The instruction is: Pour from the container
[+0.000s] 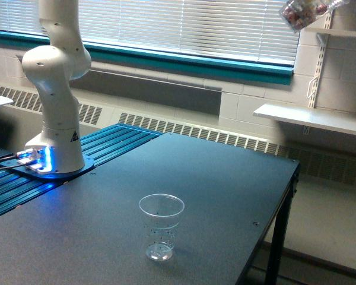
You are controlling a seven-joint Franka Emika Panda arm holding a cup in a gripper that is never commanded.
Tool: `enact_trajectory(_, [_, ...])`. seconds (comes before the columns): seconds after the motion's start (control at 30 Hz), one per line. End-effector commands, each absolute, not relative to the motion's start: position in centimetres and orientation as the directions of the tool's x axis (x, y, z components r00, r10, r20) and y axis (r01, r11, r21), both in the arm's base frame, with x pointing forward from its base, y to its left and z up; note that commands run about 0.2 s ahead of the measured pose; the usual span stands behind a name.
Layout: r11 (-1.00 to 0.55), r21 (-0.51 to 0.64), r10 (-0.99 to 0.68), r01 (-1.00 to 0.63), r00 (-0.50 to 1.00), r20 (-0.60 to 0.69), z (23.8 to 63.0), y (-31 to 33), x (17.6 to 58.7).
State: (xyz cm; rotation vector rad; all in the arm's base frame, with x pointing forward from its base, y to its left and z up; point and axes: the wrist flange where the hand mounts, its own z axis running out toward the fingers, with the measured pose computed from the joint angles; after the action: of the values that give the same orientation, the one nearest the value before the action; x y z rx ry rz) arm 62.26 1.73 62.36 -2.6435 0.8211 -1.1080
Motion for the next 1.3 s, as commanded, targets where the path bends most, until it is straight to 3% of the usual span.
enact_trajectory(0.03, [-0.810, -0.391, -0.586, -0.437, 0.571, 0.575, 63.2, 2.8, 61.8])
enact_trajectory(0.47, [-0.790, -0.305, -0.607, -0.532, 0.608, 0.512, 60.2, 0.6, 60.4])
enact_trajectory(1.0, [-0.643, -0.291, -0.746, -0.709, 0.492, 0.449, 56.5, -5.3, 56.7])
enact_trajectory(1.3, [-0.548, -0.259, -0.814, -0.795, 0.436, 0.385, 52.3, -7.9, 54.3])
